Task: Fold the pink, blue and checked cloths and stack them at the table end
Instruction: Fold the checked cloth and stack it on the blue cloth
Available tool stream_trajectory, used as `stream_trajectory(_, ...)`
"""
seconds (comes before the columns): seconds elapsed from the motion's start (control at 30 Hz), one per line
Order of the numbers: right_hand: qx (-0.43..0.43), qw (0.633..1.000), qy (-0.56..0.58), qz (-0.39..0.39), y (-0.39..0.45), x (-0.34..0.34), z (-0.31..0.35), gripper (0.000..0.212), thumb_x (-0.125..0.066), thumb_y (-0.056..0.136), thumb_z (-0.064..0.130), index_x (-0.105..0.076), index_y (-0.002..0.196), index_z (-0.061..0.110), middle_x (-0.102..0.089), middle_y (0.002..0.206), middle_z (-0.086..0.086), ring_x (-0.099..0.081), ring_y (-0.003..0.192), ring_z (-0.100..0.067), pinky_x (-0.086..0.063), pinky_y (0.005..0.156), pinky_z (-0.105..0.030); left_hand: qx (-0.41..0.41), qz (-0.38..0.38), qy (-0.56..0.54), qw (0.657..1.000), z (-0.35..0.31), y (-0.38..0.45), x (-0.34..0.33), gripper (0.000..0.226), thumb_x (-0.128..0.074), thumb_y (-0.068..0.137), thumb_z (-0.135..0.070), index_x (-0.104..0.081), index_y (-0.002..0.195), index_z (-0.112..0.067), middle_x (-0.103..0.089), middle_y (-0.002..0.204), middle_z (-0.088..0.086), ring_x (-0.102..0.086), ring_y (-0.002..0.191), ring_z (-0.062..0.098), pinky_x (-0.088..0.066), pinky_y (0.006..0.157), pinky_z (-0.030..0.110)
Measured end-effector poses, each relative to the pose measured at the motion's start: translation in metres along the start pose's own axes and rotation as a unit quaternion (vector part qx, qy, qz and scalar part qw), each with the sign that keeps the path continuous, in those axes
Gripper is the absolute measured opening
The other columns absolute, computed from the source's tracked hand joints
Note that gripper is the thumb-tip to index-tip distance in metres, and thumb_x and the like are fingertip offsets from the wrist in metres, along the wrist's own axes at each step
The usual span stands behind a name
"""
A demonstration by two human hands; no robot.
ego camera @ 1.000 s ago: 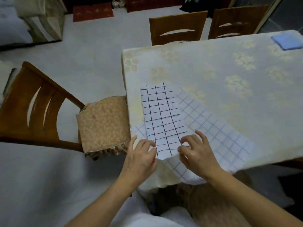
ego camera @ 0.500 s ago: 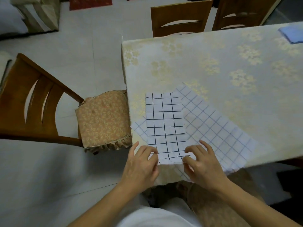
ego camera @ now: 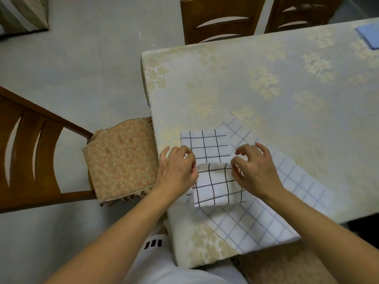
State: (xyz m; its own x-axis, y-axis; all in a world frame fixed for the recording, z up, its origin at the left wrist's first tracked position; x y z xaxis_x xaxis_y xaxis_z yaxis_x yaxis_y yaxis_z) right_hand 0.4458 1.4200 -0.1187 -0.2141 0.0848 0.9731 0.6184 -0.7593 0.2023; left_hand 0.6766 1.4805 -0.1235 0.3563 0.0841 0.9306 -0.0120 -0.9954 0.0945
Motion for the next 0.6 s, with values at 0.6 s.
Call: stream_trajectory(0.6,-0.103,0.993,0.007,0.063,0.106,-0.078,-0.039,0.002,-0.072,0.084,0.012,-0.071,0.085,0.012,-0.06,0.104,-0.008,-0.059,0.088,-0.03,-0.04,0.099,-0.053,0.014,0.098,0.048,0.994,0.065,0.123,-0.048,0.013,-0.061,0.086,-0.021,-0.067,0.095,-0.014,-0.059,0.109,0.002,-0.054,0.1,0.024,-0.036,0.099,0.043)
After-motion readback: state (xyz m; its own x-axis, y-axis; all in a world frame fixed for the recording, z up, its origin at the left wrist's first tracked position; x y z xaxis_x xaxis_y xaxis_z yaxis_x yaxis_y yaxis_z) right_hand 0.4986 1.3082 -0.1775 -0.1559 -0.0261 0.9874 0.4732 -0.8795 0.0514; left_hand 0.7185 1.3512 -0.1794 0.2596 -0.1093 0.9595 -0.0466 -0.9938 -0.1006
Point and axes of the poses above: each hand's wrist, its own y-axis towards the middle knuckle, its own x-axis out of the back of the hand, z = x × y, the point moved 2 cm from there along y, towards the middle knuckle
